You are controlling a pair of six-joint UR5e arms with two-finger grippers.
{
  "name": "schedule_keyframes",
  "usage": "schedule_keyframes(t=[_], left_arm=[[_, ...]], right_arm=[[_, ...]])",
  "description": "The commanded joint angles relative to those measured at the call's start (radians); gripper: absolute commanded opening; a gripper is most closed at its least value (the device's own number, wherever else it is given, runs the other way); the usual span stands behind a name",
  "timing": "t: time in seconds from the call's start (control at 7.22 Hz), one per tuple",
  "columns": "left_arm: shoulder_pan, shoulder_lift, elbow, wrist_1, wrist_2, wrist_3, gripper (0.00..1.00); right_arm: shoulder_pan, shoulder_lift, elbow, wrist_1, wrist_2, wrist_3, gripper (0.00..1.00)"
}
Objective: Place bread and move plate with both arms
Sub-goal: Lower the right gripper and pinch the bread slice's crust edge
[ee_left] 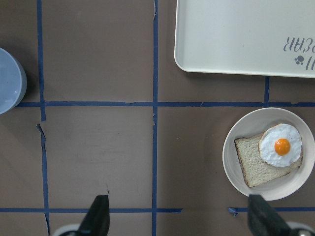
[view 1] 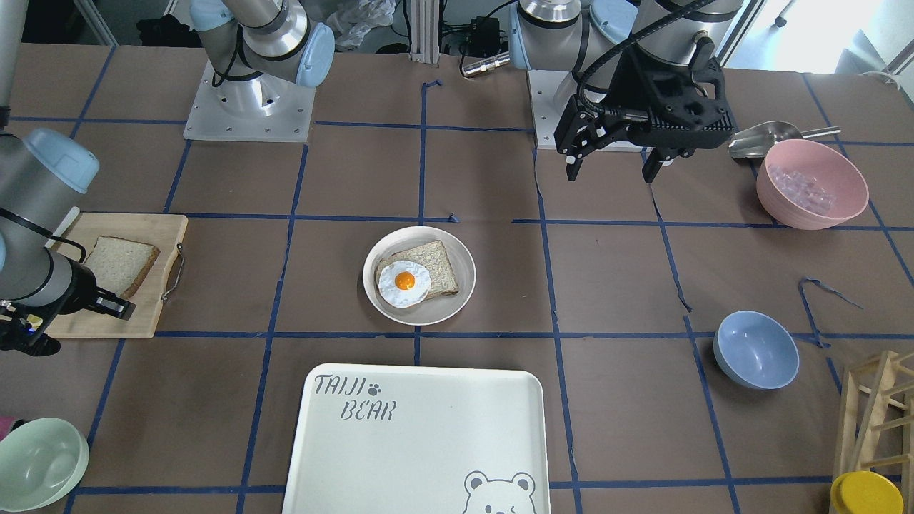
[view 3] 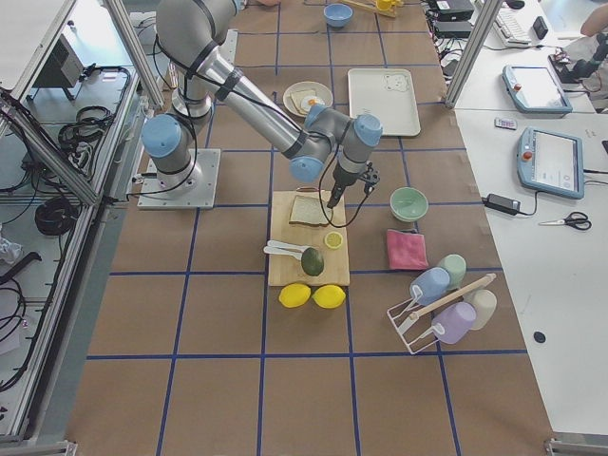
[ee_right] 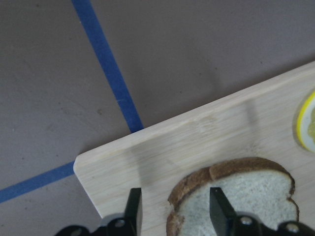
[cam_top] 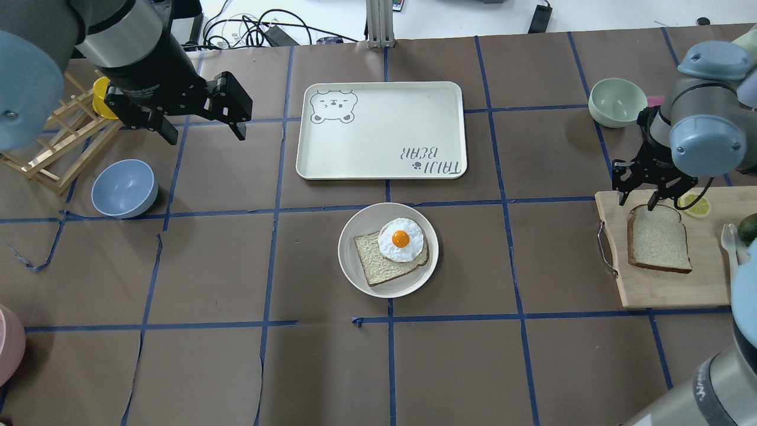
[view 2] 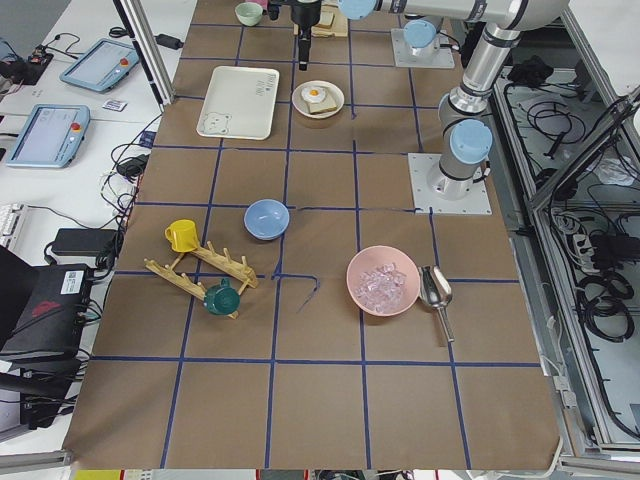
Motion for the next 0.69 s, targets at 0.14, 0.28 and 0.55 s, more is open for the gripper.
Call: schedule_keyframes(t=[0.14,0.28,0.55], left_arm=[[0.000,0.000,0.001,0.000,0.000,0.000,1.00],[0.000,0.000,0.001,0.000,0.000,0.000,1.00],[0.000,0.000,0.001,0.000,0.000,0.000,1.00]], right_arm=[[-0.001,0.004,0.001,0.004,-0.001,0.001,0.52],[0.001,0.004,0.001,0.003,-0.001,0.001,0.52],[-0.001,0.013,0.001,0.004,-0.001,0.000,0.52]])
